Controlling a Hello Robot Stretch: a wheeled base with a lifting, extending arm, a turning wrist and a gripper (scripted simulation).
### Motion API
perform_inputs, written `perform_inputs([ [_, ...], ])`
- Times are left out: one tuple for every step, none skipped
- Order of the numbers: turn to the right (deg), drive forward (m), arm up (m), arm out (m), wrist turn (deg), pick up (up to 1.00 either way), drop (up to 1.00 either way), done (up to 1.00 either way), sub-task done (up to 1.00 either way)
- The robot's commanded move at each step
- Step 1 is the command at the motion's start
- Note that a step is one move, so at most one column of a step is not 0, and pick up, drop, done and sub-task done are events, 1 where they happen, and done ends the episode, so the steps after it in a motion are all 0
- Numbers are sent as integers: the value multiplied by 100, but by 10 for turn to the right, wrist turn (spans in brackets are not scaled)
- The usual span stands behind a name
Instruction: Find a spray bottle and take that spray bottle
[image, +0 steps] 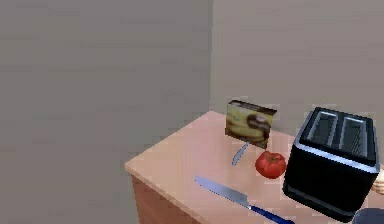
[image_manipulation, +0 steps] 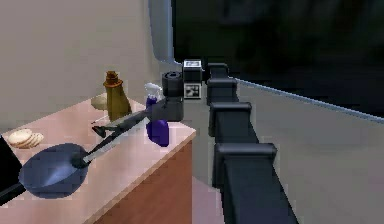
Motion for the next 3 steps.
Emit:
perform_inputs([
  [0,0,0,0,450,0,0,0,0],
  [0,0,0,0,270,0,0,0,0],
  [0,0,0,0,0,100,0,0,0],
])
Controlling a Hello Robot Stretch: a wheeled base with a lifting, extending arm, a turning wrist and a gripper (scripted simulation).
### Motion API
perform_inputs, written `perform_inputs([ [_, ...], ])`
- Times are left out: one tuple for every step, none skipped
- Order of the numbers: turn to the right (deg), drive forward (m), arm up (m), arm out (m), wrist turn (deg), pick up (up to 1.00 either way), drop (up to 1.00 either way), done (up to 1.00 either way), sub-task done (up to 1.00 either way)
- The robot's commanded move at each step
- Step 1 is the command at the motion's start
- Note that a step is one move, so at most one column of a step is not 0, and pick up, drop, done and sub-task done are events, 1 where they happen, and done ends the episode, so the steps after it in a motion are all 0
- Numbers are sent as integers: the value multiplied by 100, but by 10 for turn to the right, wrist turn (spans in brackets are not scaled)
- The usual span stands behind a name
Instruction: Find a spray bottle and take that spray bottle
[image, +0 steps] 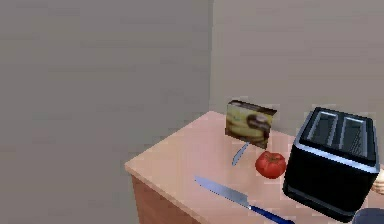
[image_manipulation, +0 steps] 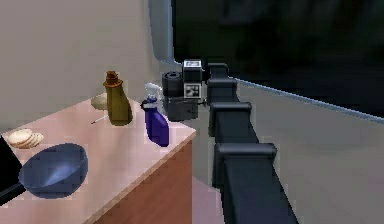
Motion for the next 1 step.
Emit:
perform_inputs([
  [0,0,0,0,0,0,0,100,0],
])
